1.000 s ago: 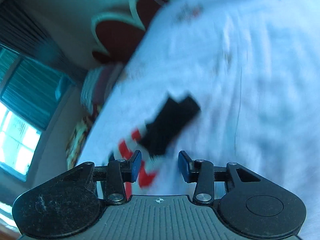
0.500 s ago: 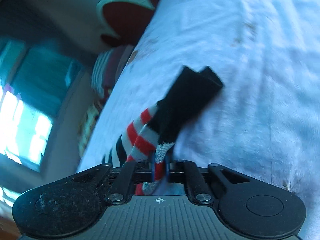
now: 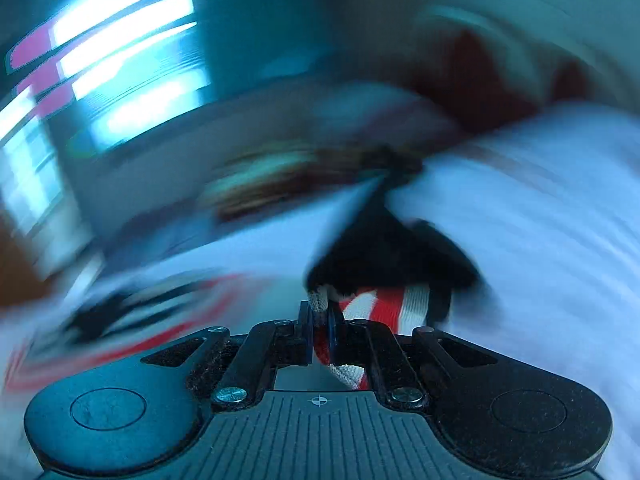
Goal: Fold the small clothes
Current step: 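Lift the cuff with the right tool and fold the sleeve across the sweater body, then lay the sleeve on the body and open the right tool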
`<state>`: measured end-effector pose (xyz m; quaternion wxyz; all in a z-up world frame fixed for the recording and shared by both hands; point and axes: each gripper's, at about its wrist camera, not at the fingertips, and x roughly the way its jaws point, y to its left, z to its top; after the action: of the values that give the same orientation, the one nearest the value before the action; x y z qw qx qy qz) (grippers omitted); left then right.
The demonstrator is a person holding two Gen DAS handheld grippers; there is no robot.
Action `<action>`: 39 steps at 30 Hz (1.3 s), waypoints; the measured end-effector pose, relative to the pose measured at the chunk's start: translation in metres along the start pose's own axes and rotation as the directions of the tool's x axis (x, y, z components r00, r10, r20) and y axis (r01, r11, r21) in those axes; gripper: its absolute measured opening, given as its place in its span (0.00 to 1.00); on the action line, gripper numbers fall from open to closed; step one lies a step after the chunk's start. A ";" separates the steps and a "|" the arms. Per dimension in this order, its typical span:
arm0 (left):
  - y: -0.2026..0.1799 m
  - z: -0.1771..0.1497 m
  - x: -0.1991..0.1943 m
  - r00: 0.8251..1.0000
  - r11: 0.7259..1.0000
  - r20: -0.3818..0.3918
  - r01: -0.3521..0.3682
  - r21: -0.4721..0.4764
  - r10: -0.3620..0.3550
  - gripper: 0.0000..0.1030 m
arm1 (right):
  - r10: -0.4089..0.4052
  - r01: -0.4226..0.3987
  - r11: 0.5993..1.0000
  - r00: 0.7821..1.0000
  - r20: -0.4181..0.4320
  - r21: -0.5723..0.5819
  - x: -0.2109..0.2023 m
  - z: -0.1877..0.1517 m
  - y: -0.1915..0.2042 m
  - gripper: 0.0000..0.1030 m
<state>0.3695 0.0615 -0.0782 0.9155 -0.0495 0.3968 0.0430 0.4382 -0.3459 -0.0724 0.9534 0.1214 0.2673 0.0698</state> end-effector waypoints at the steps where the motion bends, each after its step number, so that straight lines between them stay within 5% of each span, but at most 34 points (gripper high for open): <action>1: 0.004 0.001 0.001 1.000 1.000 0.000 0.002 -0.014 -0.002 0.94 | 0.045 -0.044 0.998 0.999 0.000 -0.052 0.005 -0.001 0.027 0.06; 7: 0.034 0.006 0.000 0.999 0.995 0.022 0.040 -0.096 -0.038 0.94 | 0.199 -0.220 0.960 0.971 -0.132 -0.174 0.040 -0.034 0.121 0.06; 11: 0.056 0.008 0.004 0.998 0.986 0.027 0.059 -0.154 -0.056 0.94 | 0.219 -0.268 0.935 0.951 -0.217 -0.232 0.062 -0.059 0.150 0.06; 16: 0.072 0.013 0.011 0.995 0.978 0.028 0.099 -0.181 -0.096 0.94 | 0.191 -0.258 0.910 0.955 -0.226 -0.324 0.065 -0.085 0.179 0.07; 18: 0.072 0.015 0.015 0.993 0.977 0.033 0.120 -0.179 -0.116 0.94 | 0.199 -0.261 0.914 0.955 -0.218 -0.310 0.067 -0.091 0.178 0.13; 20: 0.071 0.018 0.019 0.988 0.970 0.041 0.153 -0.187 -0.148 0.94 | 0.227 -0.288 0.906 0.949 -0.220 -0.310 0.067 -0.098 0.181 0.32; 22: 0.067 0.022 0.027 0.979 0.957 0.045 0.204 -0.208 -0.199 0.94 | 0.211 -0.271 0.896 0.957 -0.201 -0.352 0.066 -0.103 0.186 0.32; 30: 0.016 0.048 0.072 0.901 0.865 0.032 0.425 -0.267 -0.433 0.66 | 0.168 -0.176 0.962 0.984 -0.057 -0.209 0.032 -0.090 0.159 0.32; 35: -0.021 0.054 0.112 0.924 0.912 -0.079 0.352 -0.212 -0.375 0.55 | 0.071 -0.070 0.993 0.997 0.009 -0.100 0.017 -0.071 0.123 0.28; 38: -0.039 0.059 0.121 0.938 0.935 -0.069 0.330 -0.129 -0.340 0.50 | 0.055 -0.055 0.998 0.998 0.042 0.011 0.003 -0.059 0.096 0.28; 39: -0.044 0.060 0.123 0.942 0.942 -0.068 0.321 -0.095 -0.328 0.24 | 0.062 -0.064 0.997 0.997 0.047 0.044 -0.002 -0.055 0.087 0.28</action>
<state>0.5019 0.0302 -0.1246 0.8900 -0.1537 0.4188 -0.0943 0.4018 -0.2519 -0.0938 0.9535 0.1528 0.2431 0.0911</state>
